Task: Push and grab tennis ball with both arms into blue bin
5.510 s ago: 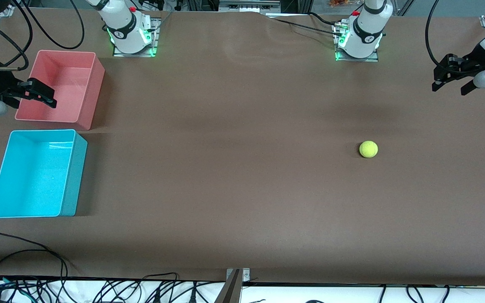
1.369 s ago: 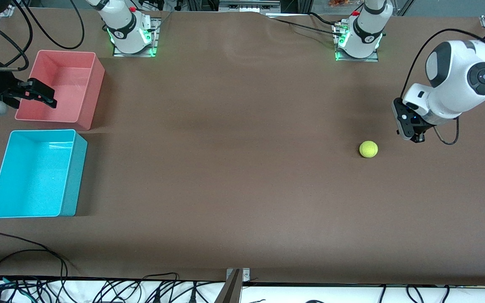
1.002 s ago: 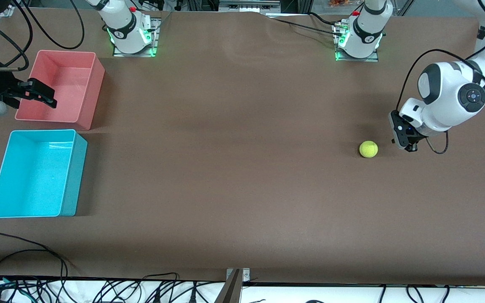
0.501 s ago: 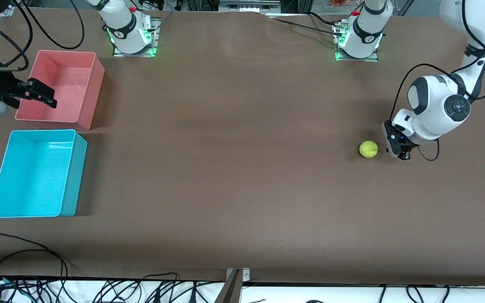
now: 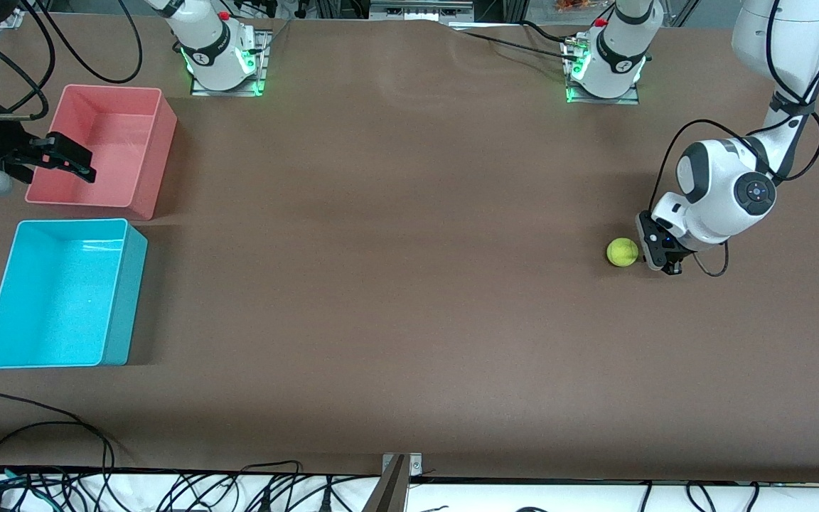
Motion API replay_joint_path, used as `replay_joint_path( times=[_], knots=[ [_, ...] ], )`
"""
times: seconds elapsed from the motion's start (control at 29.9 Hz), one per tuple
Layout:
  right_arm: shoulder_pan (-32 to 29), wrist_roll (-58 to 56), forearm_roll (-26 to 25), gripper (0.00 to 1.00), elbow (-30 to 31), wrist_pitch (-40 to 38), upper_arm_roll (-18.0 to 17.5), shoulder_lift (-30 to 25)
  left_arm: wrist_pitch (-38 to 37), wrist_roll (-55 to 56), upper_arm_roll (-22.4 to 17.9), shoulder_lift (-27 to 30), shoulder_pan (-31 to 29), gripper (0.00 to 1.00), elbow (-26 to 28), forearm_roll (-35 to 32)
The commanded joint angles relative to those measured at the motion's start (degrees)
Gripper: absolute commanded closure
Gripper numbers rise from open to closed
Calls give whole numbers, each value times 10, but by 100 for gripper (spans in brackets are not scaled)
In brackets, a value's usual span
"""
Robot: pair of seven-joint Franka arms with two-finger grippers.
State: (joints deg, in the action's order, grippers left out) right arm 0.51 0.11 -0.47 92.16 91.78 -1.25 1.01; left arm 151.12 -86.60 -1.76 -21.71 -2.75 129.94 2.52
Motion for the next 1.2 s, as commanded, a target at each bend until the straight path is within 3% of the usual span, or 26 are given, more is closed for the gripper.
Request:
replay_joint_path(
  times=[0.0,0.4,0.53,0.73,1.17],
  knots=[
    [-6,-7,3,0,-13,-9,-2,5,3,-22,2,-13,5,100,-9,35],
    [-6,-6,3,0,-13,-9,-2,5,50,-9,35,-35,40,100,-12,107],
    [-6,-6,3,0,-13,-9,-2,5,50,62,52,-39,71,100,-19,136],
    [-6,-3,3,0,-13,-9,-2,5,48,238,111,-41,91,100,-28,124],
    [2,-3,3,0,-13,-11,-4,6,45,293,114,-38,98,100,-29,89]
  ],
)
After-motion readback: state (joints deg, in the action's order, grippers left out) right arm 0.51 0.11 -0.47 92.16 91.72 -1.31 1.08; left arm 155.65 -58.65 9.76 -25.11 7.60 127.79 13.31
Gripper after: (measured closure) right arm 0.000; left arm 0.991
